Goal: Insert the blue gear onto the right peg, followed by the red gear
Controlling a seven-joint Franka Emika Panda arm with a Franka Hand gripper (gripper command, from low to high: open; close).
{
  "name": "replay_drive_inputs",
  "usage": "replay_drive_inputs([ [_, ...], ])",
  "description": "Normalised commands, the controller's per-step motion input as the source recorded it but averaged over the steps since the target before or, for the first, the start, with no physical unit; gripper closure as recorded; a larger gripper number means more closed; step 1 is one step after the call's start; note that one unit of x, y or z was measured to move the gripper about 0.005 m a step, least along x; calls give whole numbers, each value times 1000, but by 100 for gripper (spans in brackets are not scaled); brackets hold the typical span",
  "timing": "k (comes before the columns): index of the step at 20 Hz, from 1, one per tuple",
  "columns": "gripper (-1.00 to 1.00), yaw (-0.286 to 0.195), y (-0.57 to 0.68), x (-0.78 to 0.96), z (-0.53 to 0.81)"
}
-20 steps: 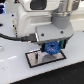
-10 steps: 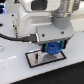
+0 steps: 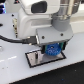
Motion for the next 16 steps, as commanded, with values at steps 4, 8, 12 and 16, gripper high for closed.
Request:
replay_drive_inputs([
  [4, 100, 0, 20, 163, -197],
  [8, 100, 0, 35, 75, -82],
  [12, -100, 0, 73, 35, 15],
  [16, -100, 0, 84, 27, 102],
])
